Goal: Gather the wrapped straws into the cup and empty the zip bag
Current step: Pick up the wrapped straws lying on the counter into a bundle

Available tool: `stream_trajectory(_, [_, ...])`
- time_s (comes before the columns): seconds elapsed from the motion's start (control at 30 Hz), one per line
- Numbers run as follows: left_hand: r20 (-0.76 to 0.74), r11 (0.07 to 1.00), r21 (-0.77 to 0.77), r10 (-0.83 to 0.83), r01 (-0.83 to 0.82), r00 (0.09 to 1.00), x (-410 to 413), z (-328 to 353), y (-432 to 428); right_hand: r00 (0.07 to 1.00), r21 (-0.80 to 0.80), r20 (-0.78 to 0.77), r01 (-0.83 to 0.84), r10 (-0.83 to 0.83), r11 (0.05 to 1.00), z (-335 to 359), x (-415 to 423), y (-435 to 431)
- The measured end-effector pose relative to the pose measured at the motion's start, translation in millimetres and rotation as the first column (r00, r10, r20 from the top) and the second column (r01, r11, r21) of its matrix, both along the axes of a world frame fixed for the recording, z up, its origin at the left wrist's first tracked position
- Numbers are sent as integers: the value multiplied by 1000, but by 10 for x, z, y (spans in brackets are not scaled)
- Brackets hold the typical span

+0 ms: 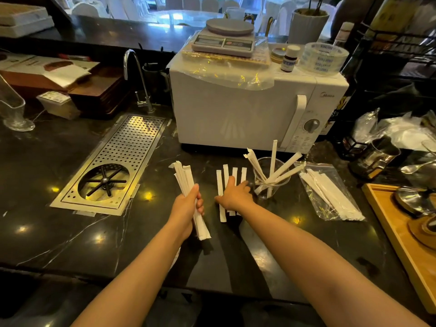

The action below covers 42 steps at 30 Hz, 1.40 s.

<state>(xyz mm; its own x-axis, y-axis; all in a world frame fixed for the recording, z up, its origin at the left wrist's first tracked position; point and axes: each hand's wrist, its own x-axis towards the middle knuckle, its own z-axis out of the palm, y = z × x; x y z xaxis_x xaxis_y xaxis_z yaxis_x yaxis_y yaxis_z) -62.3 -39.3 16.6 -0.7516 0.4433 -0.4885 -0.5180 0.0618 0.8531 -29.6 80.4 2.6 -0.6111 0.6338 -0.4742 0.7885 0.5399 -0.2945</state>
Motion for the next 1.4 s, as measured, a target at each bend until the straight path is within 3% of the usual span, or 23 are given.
stream_trajectory(0.47, [21, 998, 7, -67, 67, 998, -106, -54, -55, 986, 106, -113, 138, -126, 985, -86, -106, 67])
stream_trajectory(0.8, [24, 997, 30, -76, 75, 997, -84, -45, 20, 989, 109, -121, 100, -86, 989, -36, 3, 83])
stream_trajectory(1.07, [19, 996, 33, -83, 83, 996, -52, -47, 64, 997, 210, -45, -53, 63, 976, 1, 117, 38])
stream_trajectory(1.4, [-6, 997, 15, -77, 77, 997, -7, -67, 189, 986, -57, -164, -2, -7, 998, 15, 241, 159])
